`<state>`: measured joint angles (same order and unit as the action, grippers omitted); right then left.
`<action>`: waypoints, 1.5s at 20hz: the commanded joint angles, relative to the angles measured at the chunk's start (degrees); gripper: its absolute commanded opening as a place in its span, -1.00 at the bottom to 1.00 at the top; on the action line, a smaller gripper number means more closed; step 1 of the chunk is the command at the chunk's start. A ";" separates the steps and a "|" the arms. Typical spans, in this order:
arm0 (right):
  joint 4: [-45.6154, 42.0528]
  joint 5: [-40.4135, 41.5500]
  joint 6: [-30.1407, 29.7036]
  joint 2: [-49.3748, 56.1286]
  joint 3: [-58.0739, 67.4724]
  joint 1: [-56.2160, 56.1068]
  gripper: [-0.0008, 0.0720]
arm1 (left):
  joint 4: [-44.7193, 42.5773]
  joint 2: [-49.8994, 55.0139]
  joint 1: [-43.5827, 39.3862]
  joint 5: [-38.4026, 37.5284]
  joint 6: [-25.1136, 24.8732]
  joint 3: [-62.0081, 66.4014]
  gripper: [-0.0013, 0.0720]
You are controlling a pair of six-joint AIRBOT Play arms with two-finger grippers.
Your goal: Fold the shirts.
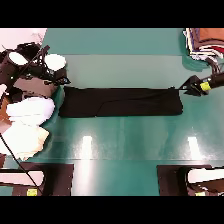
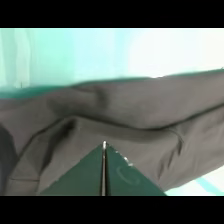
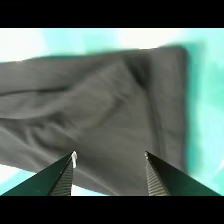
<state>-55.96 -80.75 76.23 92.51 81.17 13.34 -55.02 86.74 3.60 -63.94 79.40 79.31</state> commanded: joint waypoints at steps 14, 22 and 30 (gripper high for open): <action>6.86 -1.81 -7.76 9.99 -0.68 -2.12 -0.94 | 3.76 6.25 -22.88 17.40 4.83 1.03 -0.90; 17.86 -6.21 -7.58 -0.76 13.90 -10.40 -0.94 | 4.90 20.22 -32.28 15.45 4.87 12.41 -0.90; 21.92 -3.96 -5.11 -1.99 26.97 -22.71 -0.94 | 4.46 22.67 -33.20 14.03 6.12 12.94 -0.90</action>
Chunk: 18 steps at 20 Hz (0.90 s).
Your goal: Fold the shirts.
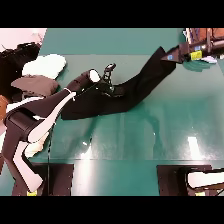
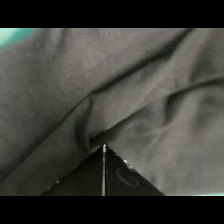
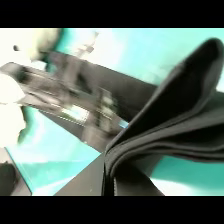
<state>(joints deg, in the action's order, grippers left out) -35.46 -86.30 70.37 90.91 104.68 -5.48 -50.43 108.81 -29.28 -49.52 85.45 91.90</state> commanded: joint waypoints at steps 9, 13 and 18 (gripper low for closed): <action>1.49 6.45 -0.39 -0.39 3.58 -14.40 -0.94 | -8.96 -9.49 8.50 -4.46 0.09 0.35 -0.90; 1.49 14.53 -3.91 1.31 3.58 -24.28 -0.94 | -15.34 -21.16 20.68 -8.11 0.02 0.35 -0.90; 1.44 29.83 -9.16 11.34 4.50 -40.96 -0.92 | -18.67 -33.07 33.00 -13.20 -0.42 0.35 -0.90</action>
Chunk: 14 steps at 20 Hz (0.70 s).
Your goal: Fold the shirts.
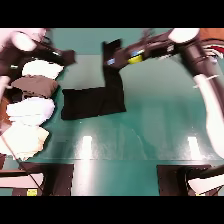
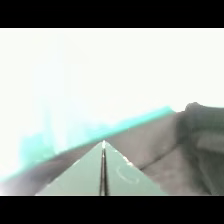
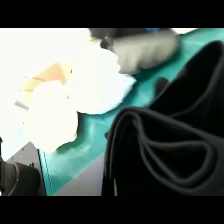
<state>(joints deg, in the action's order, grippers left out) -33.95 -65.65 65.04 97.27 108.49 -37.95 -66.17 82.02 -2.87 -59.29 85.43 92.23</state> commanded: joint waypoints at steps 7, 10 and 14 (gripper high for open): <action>-0.72 1.53 -1.42 10.54 5.55 -9.46 0.29 | -3.02 -9.35 10.91 -9.97 -0.39 -0.02 -0.89; -4.59 -0.94 0.52 3.98 -5.90 -0.35 0.29 | -3.04 -9.35 10.88 -10.73 -0.44 -0.04 -0.89; -9.05 -1.42 4.22 -1.66 -22.18 13.38 0.54 | -2.38 -9.33 10.88 -10.58 -0.39 -0.13 -0.89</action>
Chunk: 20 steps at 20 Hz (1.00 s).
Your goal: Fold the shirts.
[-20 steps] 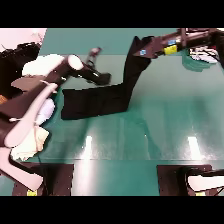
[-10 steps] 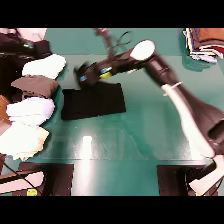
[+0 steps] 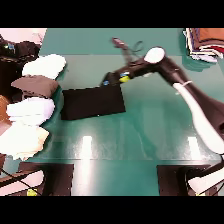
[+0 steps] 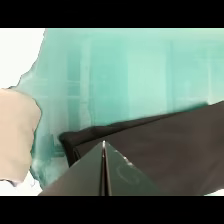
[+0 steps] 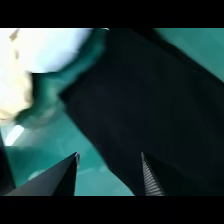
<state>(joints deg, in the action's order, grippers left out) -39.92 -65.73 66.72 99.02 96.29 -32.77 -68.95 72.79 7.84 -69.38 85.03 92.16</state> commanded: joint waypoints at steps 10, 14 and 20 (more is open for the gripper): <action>7.50 -2.14 4.44 11.67 -10.05 7.52 0.71 | 0.33 0.02 -5.07 2.91 -1.09 -0.09 -0.90; 7.37 -1.77 5.07 17.84 -0.22 2.51 0.36 | 0.37 0.02 -7.48 2.64 -1.03 -0.09 -0.90; 7.15 0.63 5.42 17.81 6.73 2.36 -0.94 | 0.35 0.02 -11.34 2.47 -1.03 -0.09 -0.90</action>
<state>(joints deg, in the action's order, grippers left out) -33.08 -66.04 71.68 116.92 100.05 -30.59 -68.58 72.77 -1.76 -66.89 84.01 92.07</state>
